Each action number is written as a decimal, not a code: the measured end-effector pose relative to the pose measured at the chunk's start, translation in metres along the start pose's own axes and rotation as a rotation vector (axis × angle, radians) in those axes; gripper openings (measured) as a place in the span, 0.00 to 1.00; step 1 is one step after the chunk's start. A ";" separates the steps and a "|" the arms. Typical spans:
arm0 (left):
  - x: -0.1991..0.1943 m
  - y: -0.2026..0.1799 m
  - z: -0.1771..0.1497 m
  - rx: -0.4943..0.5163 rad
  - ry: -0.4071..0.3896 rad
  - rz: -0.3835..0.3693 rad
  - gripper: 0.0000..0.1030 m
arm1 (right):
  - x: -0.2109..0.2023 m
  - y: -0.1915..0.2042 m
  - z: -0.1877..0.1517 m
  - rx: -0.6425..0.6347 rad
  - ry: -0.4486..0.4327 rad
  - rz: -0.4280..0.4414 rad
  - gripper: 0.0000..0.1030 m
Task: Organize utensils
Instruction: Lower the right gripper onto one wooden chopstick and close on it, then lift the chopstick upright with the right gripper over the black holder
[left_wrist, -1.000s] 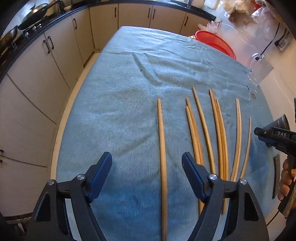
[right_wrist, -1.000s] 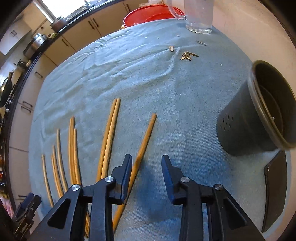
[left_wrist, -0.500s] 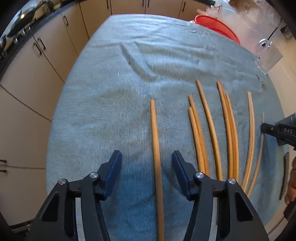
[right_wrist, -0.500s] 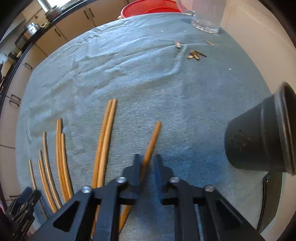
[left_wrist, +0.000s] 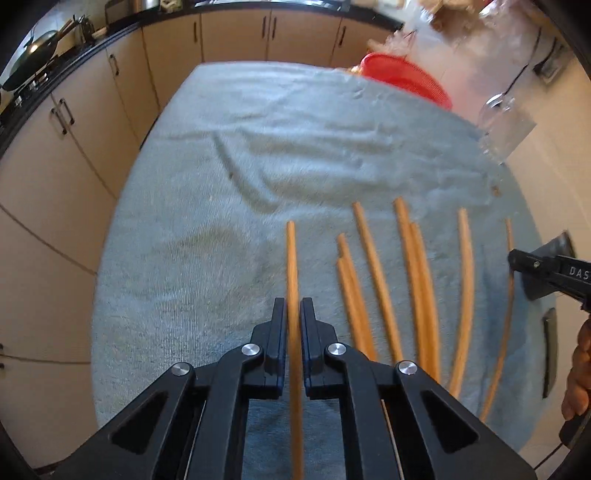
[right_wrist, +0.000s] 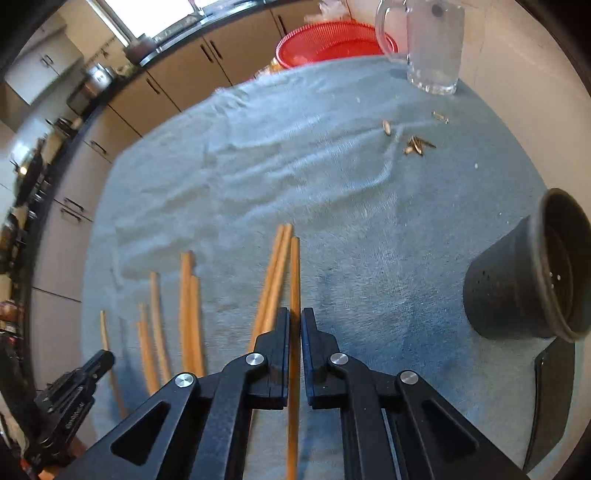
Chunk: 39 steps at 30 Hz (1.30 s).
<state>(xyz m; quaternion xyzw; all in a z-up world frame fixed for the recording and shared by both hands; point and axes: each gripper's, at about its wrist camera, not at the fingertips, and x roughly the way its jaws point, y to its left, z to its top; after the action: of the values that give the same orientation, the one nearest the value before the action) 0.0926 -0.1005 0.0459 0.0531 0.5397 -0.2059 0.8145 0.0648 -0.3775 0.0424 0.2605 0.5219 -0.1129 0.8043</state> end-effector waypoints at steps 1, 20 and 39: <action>-0.006 -0.001 0.001 0.007 -0.018 -0.005 0.06 | -0.006 0.000 -0.003 -0.002 -0.011 0.008 0.06; -0.103 -0.022 0.004 0.080 -0.252 -0.056 0.06 | -0.140 0.006 -0.040 -0.049 -0.332 0.090 0.06; -0.186 -0.097 0.011 0.101 -0.409 -0.050 0.06 | -0.250 -0.061 -0.032 -0.042 -0.515 0.195 0.06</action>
<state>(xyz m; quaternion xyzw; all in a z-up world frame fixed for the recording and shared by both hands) 0.0019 -0.1405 0.2310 0.0378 0.3535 -0.2594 0.8980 -0.0956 -0.4343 0.2383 0.2555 0.2750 -0.0867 0.9228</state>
